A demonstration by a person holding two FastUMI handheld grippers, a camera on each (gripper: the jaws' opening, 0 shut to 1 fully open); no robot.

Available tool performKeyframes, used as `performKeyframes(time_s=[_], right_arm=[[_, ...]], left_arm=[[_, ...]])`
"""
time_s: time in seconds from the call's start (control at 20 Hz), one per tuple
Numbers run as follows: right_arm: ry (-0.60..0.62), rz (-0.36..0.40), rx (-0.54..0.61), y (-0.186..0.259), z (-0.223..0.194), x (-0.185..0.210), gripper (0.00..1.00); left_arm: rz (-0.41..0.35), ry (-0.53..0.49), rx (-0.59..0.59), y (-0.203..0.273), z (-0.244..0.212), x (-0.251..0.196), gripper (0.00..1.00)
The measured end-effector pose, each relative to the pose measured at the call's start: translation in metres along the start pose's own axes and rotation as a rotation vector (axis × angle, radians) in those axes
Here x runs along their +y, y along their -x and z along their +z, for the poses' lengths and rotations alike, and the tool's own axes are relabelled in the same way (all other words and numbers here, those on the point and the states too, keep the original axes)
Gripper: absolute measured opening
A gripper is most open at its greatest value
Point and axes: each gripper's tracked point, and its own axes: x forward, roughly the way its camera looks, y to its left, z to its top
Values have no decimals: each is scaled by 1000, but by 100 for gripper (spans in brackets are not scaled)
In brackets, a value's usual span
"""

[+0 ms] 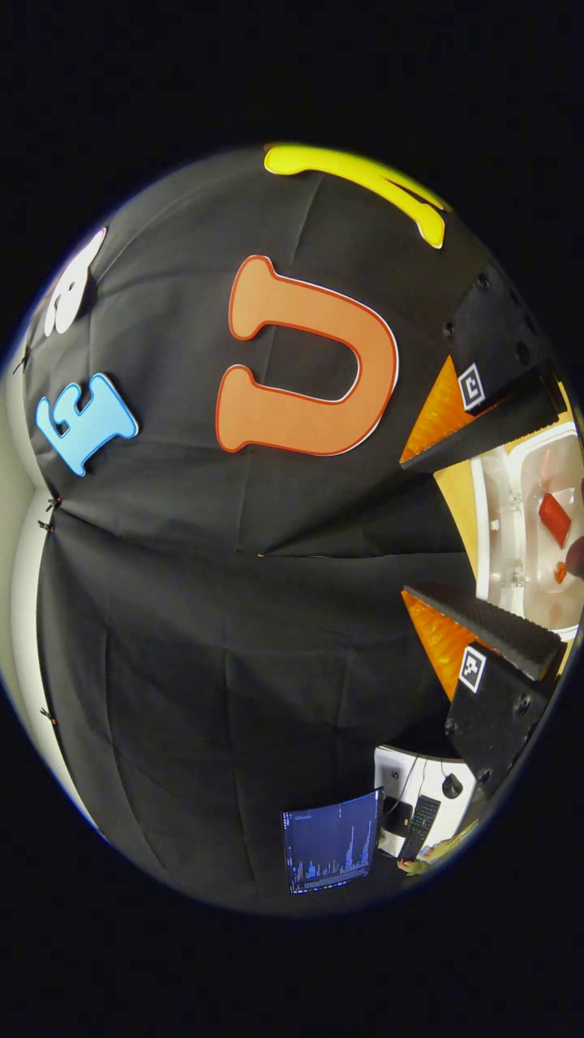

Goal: Press the lid of the desktop garbage bin to open it, pick up the crumpled paper on the desktop and throw it into the bin, then pick up the pop can on the desktop and drop it into the bin, and finally close the garbage bin lid.

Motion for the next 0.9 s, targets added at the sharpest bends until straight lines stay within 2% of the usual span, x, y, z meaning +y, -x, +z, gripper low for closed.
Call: performKeyframes(time_s=[0.35,0.4,0.45,0.6,0.9], right_arm=[[-19,9,5,14,-11,-5,80],[-24,16,14,17,-15,-4,80],[-25,20,18,18,-17,-4,80],[-8,34,20,22,-19,-3,80],[-7,34,36,29,-25,-13,80]], left_arm=[[-29,8,-5,44,-27,-10,93],[-33,8,-8,57,-40,-10,81],[-35,5,-3,63,-48,-10,91],[-46,29,30,88,-83,-12,89],[-39,-35,78,105,-141,-12,89]])
